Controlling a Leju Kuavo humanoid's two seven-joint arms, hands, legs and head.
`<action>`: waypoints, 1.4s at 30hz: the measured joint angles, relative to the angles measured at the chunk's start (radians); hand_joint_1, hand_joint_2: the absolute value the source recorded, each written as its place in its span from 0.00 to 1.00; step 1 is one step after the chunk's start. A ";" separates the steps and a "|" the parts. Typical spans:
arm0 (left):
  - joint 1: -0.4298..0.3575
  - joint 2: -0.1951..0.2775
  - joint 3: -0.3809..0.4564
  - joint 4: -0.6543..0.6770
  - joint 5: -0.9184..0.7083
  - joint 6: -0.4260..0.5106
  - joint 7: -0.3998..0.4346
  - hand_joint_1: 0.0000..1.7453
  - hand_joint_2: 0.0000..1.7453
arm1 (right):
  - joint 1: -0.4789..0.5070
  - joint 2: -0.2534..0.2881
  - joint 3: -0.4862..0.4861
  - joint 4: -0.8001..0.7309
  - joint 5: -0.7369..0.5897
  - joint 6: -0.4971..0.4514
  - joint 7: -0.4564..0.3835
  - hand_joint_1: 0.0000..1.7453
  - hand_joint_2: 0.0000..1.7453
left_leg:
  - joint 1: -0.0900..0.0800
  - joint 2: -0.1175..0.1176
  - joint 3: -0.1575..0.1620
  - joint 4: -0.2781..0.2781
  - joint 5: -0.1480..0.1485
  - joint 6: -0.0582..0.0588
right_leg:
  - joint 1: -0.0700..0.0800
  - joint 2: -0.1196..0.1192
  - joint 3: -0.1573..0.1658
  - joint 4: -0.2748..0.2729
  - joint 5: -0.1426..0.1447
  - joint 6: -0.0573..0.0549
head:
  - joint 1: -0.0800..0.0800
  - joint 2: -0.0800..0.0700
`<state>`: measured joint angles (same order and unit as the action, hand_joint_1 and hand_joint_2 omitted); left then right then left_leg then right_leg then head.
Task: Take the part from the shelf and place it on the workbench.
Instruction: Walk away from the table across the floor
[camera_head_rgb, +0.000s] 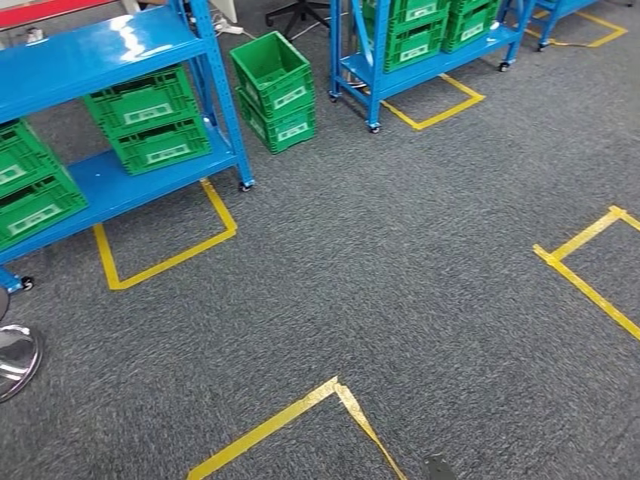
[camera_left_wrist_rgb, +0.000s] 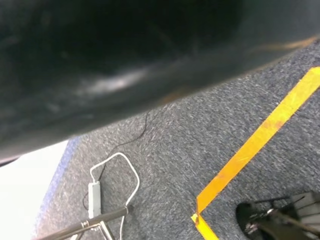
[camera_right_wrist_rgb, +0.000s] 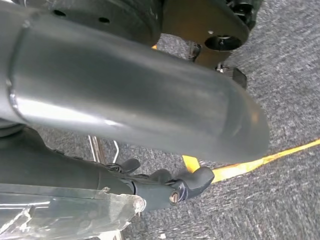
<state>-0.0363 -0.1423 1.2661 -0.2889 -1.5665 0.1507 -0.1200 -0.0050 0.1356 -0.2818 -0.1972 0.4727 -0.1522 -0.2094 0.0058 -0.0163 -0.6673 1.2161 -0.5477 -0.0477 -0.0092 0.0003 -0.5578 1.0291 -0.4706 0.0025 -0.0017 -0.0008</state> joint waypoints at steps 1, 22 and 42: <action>0.000 0.000 0.000 0.000 0.000 0.000 0.000 0.00 0.00 | 0.001 0.000 0.000 0.000 0.000 0.000 0.000 0.00 0.00 | 0.000 0.002 -0.022 0.047 -0.019 -0.001 | 0.001 -0.008 0.000 0.000 -0.001 -0.001 | 0.000 0.000; -0.001 0.002 0.000 0.000 -0.001 -0.001 0.001 0.00 0.00 | -0.001 -0.002 -0.002 -0.001 0.012 -0.002 -0.001 0.00 0.00 | -0.002 -0.043 0.122 -0.229 0.105 0.047 | -0.002 0.032 -0.020 0.035 0.002 0.048 | 0.017 0.000; -0.005 0.009 0.000 0.000 -0.002 -0.005 0.000 0.00 0.00 | -0.007 -0.002 -0.007 -0.001 0.015 -0.007 -0.004 0.00 0.00 | -0.011 0.035 0.100 -0.233 0.122 0.044 | 0.009 -0.054 0.009 -0.002 -0.010 0.036 | 0.001 0.000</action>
<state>-0.0413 -0.1332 1.2661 -0.2884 -1.5690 0.1453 -0.1198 -0.0117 0.1331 -0.2885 -0.1982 0.4873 -0.1595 -0.2130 -0.0053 0.0186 -0.5677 0.9834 -0.4252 -0.0032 -0.0007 -0.0533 -0.5483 1.0271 -0.4810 0.0389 -0.0011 -0.0008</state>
